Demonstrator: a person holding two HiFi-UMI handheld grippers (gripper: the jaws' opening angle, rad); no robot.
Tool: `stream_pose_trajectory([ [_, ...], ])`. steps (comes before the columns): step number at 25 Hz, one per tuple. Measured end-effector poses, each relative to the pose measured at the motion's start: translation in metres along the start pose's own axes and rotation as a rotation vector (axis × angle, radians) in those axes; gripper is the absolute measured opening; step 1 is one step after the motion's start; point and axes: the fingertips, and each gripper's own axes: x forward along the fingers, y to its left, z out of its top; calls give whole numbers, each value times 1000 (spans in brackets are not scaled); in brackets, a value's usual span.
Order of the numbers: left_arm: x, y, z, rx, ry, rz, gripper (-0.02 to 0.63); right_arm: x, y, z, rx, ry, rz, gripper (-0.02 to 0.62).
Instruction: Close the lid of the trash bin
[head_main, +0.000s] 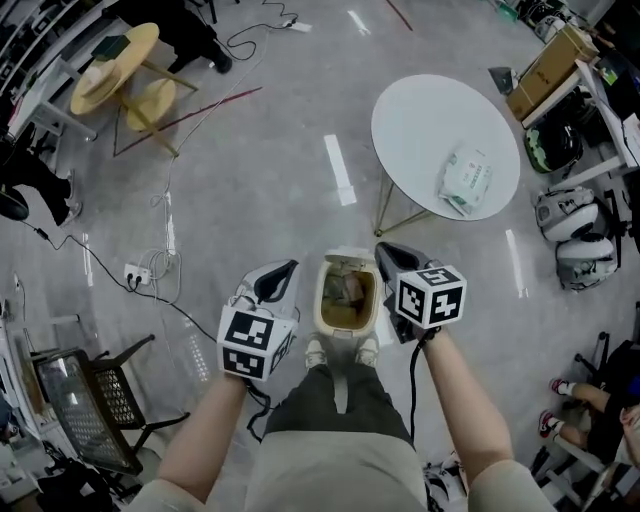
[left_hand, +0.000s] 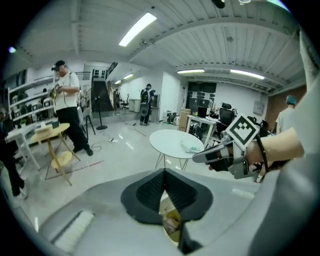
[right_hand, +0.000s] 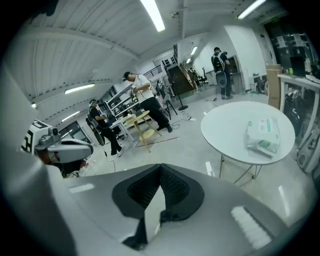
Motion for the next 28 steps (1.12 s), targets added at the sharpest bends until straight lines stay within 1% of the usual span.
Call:
stream_pose_trajectory([
  [2,18,7,-20,-37,31,1,3,20,-15,-17,13,30,-19,3],
  [9,61,18,-79,-65,124,-10,3,85,-65,-83,25,180,-77,3],
  [12,72,20,-101,-75,157,-22,3,101,-80,-107,45,229,-103,3],
  [15,74,22,-114,-79,171,-29,3,105,-84,-121,63,253,-111,3],
  [19,72,23,-127,-91,187,-29,3,101,-79,-130,97,260,-89,3],
  [22,69,21,-139,-107,207,-33,3,90,-66,-149,125,303,-70,3],
  [25,68,13,-158,-128,233,-47,3,76,-50,-182,174,372,-20,3],
  [28,74,3,-184,-176,259,-73,3,65,-37,-227,243,451,47,3],
])
